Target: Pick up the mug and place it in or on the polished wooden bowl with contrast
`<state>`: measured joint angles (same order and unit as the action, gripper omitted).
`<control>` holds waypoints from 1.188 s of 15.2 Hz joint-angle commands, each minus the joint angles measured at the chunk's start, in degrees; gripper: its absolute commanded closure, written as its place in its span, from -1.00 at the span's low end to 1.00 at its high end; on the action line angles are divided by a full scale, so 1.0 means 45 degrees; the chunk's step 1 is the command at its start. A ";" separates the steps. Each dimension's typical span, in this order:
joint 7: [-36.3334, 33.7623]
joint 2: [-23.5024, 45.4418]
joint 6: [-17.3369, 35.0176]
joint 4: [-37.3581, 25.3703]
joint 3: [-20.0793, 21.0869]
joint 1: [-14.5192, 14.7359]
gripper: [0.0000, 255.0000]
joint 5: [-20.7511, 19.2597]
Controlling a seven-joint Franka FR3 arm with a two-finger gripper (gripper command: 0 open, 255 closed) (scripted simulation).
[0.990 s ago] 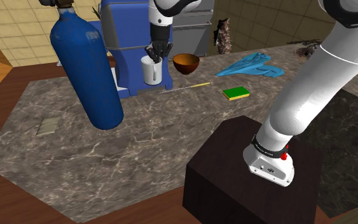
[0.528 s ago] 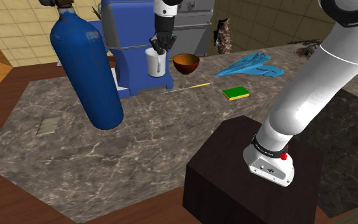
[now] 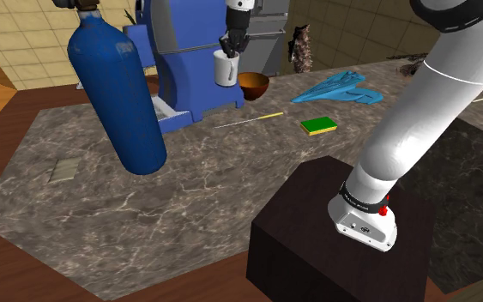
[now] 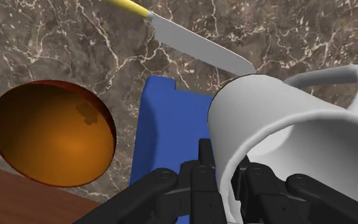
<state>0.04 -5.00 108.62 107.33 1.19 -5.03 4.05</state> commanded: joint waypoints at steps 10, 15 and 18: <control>0.2963 0.2536 -0.1181 -0.3201 -0.1536 -0.1594 1.00 0.0348; 0.4217 0.4189 -0.2019 -0.5556 -0.2049 -0.2414 1.00 0.0706; 0.4852 0.5322 -0.2652 -0.7242 -0.2250 -0.2960 1.00 0.0954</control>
<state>20.88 17.54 97.13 76.85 -8.67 -17.60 7.95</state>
